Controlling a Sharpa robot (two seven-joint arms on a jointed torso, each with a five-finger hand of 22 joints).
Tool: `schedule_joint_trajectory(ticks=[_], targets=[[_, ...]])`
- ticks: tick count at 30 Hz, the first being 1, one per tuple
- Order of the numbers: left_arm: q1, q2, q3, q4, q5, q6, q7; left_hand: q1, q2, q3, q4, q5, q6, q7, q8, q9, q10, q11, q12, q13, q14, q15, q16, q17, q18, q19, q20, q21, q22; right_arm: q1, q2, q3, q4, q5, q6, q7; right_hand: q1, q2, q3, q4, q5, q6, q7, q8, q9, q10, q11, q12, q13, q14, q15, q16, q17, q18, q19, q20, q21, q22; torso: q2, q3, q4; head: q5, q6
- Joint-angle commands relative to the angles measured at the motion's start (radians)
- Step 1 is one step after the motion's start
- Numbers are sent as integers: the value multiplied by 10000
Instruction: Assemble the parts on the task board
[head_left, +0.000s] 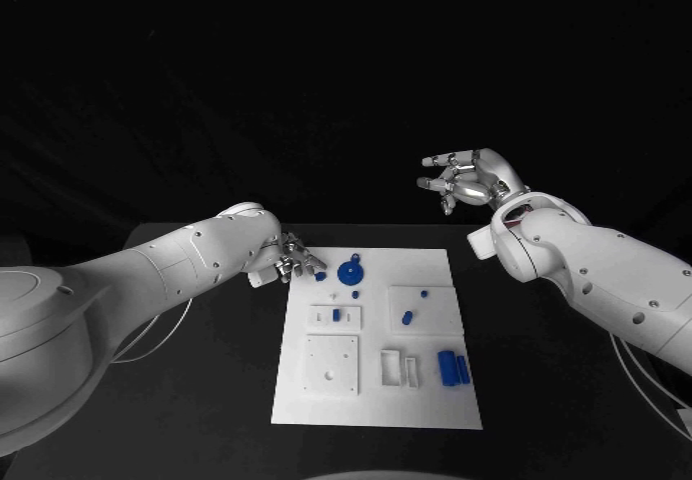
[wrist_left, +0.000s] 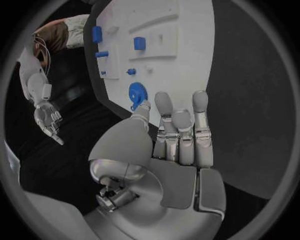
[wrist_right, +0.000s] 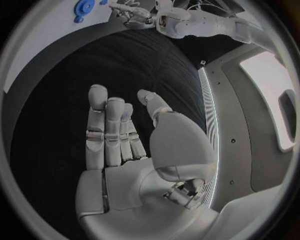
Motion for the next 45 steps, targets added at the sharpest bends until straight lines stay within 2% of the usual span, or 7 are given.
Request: schedule_joint_trajectory(ticks=[1, 6, 12, 14, 18, 29, 45], targets=[[92, -139, 31, 292, -13, -616, 352, 126, -128, 162, 52, -448, -46, 156, -186, -402, -7, 94, -109, -64, 8, 47, -136, -65, -46, 51, 22, -128, 154, 2, 4, 5, -27, -21, 165, 23, -56, 7, 77, -8, 29, 89, 24, 23, 14, 14, -46, 46, -3, -1, -22, 29, 16, 157, 299, -14, 53, 305, 5, 0, 19, 5, 31], [176, -307, 42, 546, -333, -1113, 859, 1638, 305, 694, -1074, 1651, -63, 188, -591, -1464, -276, 131, -685, -390, -81, 89, -769, -415, -40, -48, 74, -496, 5, 1, 0, 4, -53, -102, 183, 10, -46, 9, 135, -55, 21, 110, 25, 22, 14, 21, -46, 37, -9, -1, -22, 26, 17, 158, 298, -16, 65, 309, 8, -12, 23, 26, 45], [204, -389, 36, 727, -660, -1589, 1754, 2006, 535, 2308, -2289, 1575, -295, 598, -759, -3925, -513, 292, -956, -513, -237, 226, -930, -567, 105, -162, 188, -685, 197, 1, 6, 3, -62, -134, 202, -13, -81, 8, 255, -113, 29, 126, 25, 22, 14, 18, -51, 39, -1, 6, -28, 32, 26, 156, 299, -21, 102, 316, 11, -20, 10, 35, 65], [205, -396, 30, 771, -952, -1748, 2052, 1931, 382, 2370, -2328, 995, -268, 579, -766, -4550, -584, 261, -953, -508, -294, 240, -952, -610, 106, -205, 219, -738, 175, 1, 8, 3, -63, -131, 208, -19, -81, 8, 255, -113, 29, 126, 25, 22, 14, 18, -51, 39, -1, 6, -28, 32, 26, 156, 299, -21, 102, 316, 9, -23, 11, 39, 72], [192, -398, 1, 801, -1266, -1913, 2378, 2018, 290, 2561, -2270, 882, -31, 618, -767, -6151, -637, 283, -1001, -567, -338, 253, -994, -749, 115, -198, 235, -873, 183, 0, 10, 2, -51, -162, 212, -31, -80, 6, 304, -145, 37, 133, 26, 23, 15, 18, -51, 35, -2, 7, -29, 32, 29, 157, 295, -22, 100, 315, 7, -21, 17, 41, 94], [-50, -280, -191, 578, -2206, -2242, 3224, 2122, 610, 3110, -2340, 1127, 394, 622, -787, -6617, -814, 335, -1129, -667, -562, 311, -1012, -842, 164, -390, 273, -811, 220, -11, 20, -1, 39, -483, 258, -92, -131, 0, 565, -274, 20, 215, 23, 25, 16, 43, -61, 34, 3, 28, -36, 41, 45, 160, 297, -29, 186, 328, 16, -26, -3, 74, 144], [-368, -84, -292, 73, -2729, -1970, 3484, 2041, 567, 3481, -2367, 1093, 491, 663, -778, -6667, -884, 375, -1047, -671, -632, 349, -902, -940, 224, -496, 316, -622, 217, -34, 45, -2, 34, -514, 273, -95, -183, -2, 622, -265, 23, 219, 24, 26, 17, 45, -61, 37, 9, 30, -36, 37, 47, 159, 292, -29, 206, 326, 10, -4, 6, 67, 126]])
